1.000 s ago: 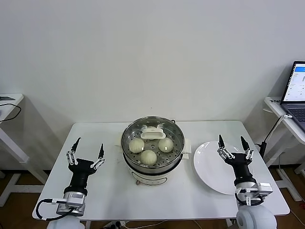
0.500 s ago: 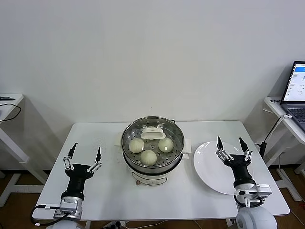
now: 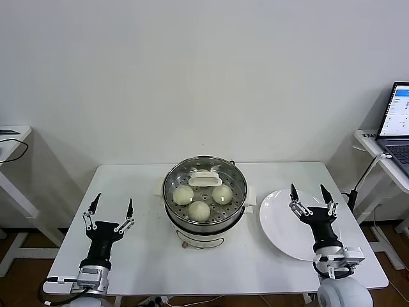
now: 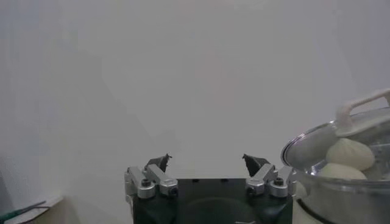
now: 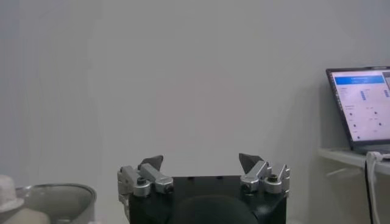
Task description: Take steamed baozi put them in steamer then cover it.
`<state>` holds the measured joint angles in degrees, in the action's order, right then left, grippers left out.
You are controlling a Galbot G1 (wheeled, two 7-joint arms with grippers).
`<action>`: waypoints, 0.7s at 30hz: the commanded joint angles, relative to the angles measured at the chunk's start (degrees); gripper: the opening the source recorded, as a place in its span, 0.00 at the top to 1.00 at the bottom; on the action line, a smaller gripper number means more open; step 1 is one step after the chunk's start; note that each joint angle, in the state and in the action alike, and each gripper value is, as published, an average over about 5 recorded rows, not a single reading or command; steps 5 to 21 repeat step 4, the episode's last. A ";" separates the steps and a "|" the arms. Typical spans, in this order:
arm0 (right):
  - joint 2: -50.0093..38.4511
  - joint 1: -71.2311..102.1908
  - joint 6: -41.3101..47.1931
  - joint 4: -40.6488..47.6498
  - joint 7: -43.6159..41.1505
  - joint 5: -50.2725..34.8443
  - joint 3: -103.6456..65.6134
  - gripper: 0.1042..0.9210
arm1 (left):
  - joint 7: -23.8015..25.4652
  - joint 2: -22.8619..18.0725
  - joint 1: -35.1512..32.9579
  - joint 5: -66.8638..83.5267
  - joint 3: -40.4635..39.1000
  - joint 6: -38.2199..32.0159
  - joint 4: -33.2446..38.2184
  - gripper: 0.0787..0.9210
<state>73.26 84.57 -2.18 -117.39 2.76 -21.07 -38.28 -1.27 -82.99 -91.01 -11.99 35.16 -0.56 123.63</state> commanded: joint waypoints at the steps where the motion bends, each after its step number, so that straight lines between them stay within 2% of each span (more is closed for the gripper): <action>1: 0.00 -0.12 0.36 0.03 -0.06 0.30 0.01 0.12 | 0.14 0.05 -0.25 0.44 0.32 -0.27 0.20 0.12; 21: 0.01 -0.17 0.38 0.11 -0.06 0.43 0.03 0.12 | 0.22 0.07 -0.28 0.34 0.32 -0.25 0.24 0.12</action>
